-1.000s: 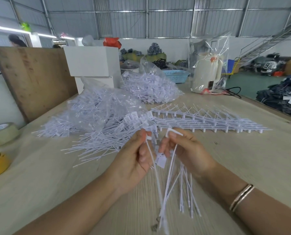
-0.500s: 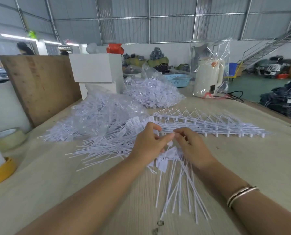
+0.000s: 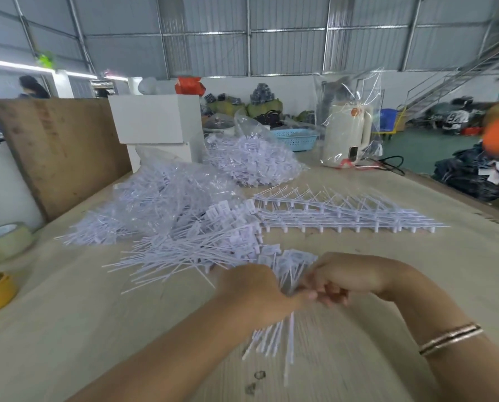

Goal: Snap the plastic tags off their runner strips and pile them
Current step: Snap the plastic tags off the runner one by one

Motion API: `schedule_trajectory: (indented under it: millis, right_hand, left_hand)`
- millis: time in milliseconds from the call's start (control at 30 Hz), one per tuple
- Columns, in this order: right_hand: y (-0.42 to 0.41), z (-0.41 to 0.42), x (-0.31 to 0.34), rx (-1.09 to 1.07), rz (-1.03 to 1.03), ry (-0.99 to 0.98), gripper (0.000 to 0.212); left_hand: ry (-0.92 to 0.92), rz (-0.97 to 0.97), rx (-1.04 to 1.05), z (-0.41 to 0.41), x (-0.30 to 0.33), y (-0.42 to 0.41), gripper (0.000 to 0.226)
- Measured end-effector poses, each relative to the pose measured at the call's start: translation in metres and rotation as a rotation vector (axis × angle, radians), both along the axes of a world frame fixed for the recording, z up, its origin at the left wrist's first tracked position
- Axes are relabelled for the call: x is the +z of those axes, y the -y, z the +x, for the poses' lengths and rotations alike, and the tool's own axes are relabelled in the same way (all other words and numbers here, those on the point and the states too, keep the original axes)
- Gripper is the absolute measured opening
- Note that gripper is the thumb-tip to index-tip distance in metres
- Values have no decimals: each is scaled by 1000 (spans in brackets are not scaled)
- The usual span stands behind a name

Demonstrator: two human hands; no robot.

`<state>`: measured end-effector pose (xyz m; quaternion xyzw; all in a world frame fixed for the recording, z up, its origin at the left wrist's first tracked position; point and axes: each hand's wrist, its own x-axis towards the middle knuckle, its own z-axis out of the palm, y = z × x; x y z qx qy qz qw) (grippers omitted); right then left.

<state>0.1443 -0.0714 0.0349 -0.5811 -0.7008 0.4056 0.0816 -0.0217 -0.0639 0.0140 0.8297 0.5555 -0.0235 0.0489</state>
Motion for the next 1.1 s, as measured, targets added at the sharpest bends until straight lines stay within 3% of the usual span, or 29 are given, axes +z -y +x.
schedule_trajectory:
  millis: [133,200,267,433,600,700,800,933,1100]
  right_hand:
    - [0,-8,-8,41,45,-140,28]
    - [-6,-2,-10,-82,157,-230,37]
    - [-12,7,-10,-268,310,-364,43]
    - [-24,21,-13,-598,614,-556,42]
    - [-26,28,-12,-725,804,-773,45]
    - [-26,26,-12,-700,837,-769,42]
    - [-26,21,-16,-639,817,-678,39]
    - [-25,16,-21,-569,815,-547,36]
    - [-27,17,-23,-576,808,-508,35]
  left_hand:
    - [-130,52,-4,9,-2,1,45]
    - [-186,59,-6,7,-3,0,29]
    - [-222,31,20,5,-6,3,31]
    - [-20,104,-85,-6,-5,15,33]
    - [160,418,-232,-35,21,-3,20]
    - [213,590,-198,-63,44,-37,13]
    - [158,607,-115,-95,52,-75,13]
    - [-130,422,-46,-130,27,-107,42]
    - [-128,278,-30,-133,8,-113,48]
